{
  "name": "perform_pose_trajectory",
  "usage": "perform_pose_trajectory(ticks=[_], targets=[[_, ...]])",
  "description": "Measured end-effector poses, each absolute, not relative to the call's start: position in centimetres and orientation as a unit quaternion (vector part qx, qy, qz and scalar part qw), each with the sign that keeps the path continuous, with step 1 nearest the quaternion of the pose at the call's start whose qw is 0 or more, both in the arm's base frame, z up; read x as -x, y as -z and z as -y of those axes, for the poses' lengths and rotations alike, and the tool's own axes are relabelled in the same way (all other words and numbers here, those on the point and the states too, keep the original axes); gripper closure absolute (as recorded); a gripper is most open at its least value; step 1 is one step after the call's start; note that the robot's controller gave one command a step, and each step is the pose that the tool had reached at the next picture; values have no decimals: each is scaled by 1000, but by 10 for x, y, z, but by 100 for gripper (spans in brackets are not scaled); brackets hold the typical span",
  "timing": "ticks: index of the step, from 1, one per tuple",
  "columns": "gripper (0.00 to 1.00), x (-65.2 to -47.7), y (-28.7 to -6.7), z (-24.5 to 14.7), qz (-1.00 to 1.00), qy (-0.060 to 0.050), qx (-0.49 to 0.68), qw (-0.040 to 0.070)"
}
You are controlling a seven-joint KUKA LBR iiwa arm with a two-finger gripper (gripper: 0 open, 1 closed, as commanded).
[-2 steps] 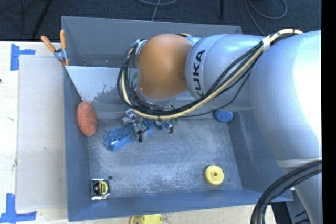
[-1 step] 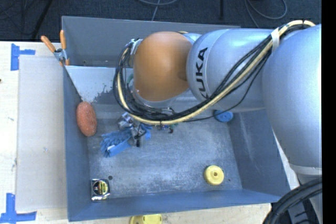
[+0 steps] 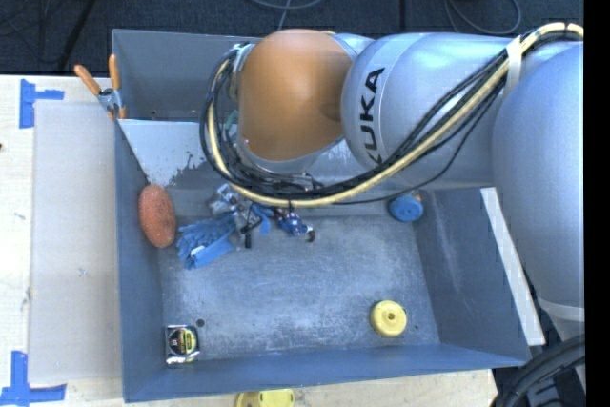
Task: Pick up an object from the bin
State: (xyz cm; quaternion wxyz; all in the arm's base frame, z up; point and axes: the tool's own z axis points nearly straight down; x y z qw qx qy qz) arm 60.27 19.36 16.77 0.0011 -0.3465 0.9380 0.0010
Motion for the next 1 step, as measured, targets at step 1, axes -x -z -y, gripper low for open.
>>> perform_pose_trajectory(ticks=[1], targets=[[100,-604,-216,-175,-938,-1,348,-3]])
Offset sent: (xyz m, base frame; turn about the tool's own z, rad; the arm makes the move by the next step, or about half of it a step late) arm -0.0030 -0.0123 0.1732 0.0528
